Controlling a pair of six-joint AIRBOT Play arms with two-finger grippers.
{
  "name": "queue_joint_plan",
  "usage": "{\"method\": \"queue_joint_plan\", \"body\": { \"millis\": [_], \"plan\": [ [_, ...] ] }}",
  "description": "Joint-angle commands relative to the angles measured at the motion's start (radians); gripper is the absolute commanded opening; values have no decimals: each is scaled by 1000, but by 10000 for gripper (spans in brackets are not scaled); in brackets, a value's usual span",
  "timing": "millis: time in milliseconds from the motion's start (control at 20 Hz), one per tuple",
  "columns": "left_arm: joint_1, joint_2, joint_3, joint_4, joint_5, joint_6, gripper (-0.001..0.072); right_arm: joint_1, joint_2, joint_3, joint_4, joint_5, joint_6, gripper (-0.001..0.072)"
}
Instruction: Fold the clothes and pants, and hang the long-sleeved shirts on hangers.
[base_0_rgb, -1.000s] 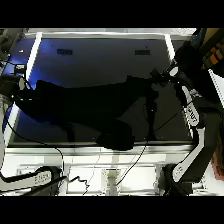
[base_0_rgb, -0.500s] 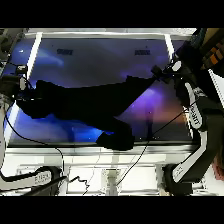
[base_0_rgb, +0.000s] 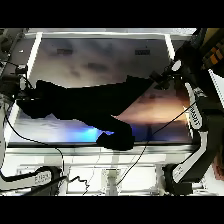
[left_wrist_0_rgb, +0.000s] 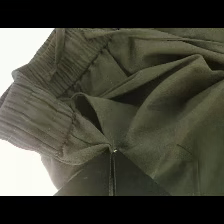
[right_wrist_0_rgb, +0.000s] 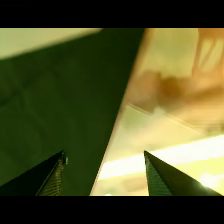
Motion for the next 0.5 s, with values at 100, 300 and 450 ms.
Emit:
{"method": "queue_joint_plan", "body": {
  "millis": [100,300,450],
  "plan": [
    [1,0,0,0,15,1,18,26,-50,-16,52,-99,113,460],
    [1,0,0,1,20,1,19,60,-79,-16,64,-141,113,216],
    [2,0,0,2,39,1,19,69,-73,-15,63,-222,113,8]
  ]
}}
